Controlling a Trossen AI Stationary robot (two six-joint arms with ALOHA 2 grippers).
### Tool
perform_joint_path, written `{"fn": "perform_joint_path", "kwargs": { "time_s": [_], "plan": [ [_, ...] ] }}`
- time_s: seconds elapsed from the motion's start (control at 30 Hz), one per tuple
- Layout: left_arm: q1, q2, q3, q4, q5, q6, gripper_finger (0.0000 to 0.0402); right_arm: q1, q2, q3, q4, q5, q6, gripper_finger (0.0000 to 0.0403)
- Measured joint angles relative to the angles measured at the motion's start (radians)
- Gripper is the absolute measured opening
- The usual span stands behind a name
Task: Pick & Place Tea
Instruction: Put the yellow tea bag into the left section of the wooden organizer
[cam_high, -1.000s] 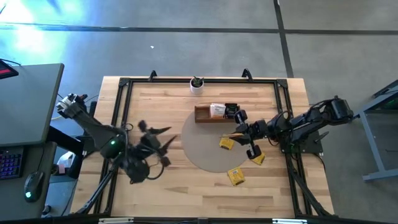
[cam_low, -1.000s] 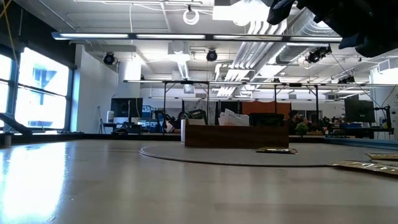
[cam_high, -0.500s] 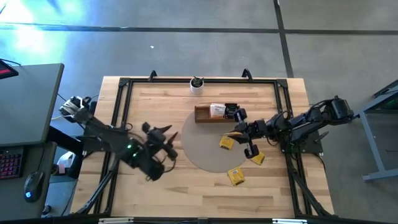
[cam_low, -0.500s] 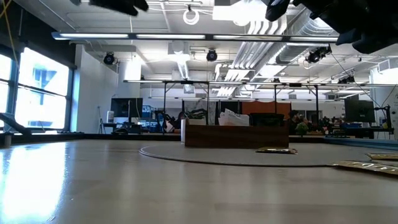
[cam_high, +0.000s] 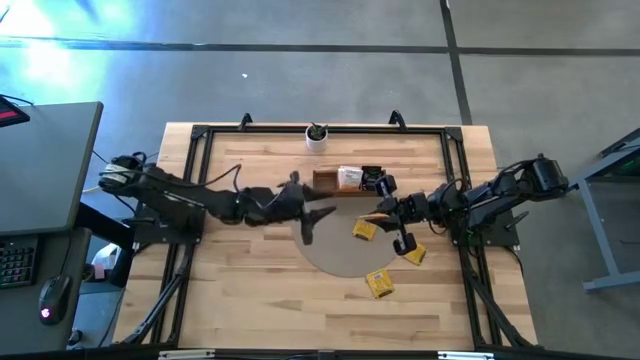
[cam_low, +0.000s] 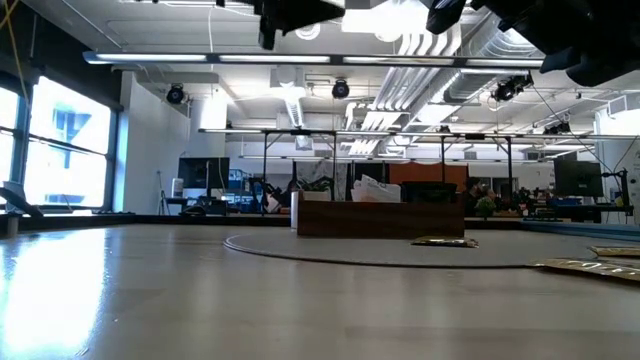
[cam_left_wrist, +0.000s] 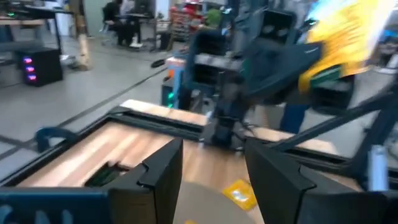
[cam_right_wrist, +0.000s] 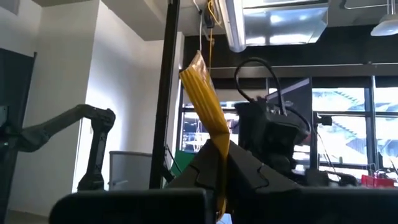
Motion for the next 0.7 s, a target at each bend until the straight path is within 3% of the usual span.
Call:
{"fn": "perform_joint_path", "kwargs": {
  "time_s": [0.1, 0.23, 0.37, 0.5, 0.63, 0.7],
  "plan": [
    [0.018, -0.023, -0.021, -0.008, -0.005, 0.007, 0.0172, 0.0, 0.0, 0.0, 0.002, 0.01, -0.003, 0.001],
    [-0.029, -0.024, -0.13, 0.17, -0.018, 0.052, 0.0172, 0.0, 0.0, 0.0, 0.009, 0.013, -0.004, 0.0005],
    [-0.055, 0.03, -0.313, 0.635, 0.036, 0.209, 0.0172, 0.0, 0.0, 0.0, 0.007, 0.014, 0.0, 0.0011],
    [-0.043, 0.082, -0.472, 1.041, 0.275, 0.298, 0.0172, 0.0, 0.001, 0.0, 0.001, 0.013, -0.001, 0.0008],
    [-0.02, 0.106, -0.451, 0.999, 0.37, 0.218, 0.0172, -0.001, 0.001, 0.001, 0.005, 0.021, -0.031, 0.0005],
    [-0.017, 0.148, -0.361, 0.996, 0.374, 0.189, 0.0172, -0.001, 0.001, 0.004, 0.0, 0.023, -0.048, 0.0009]
  ]
}}
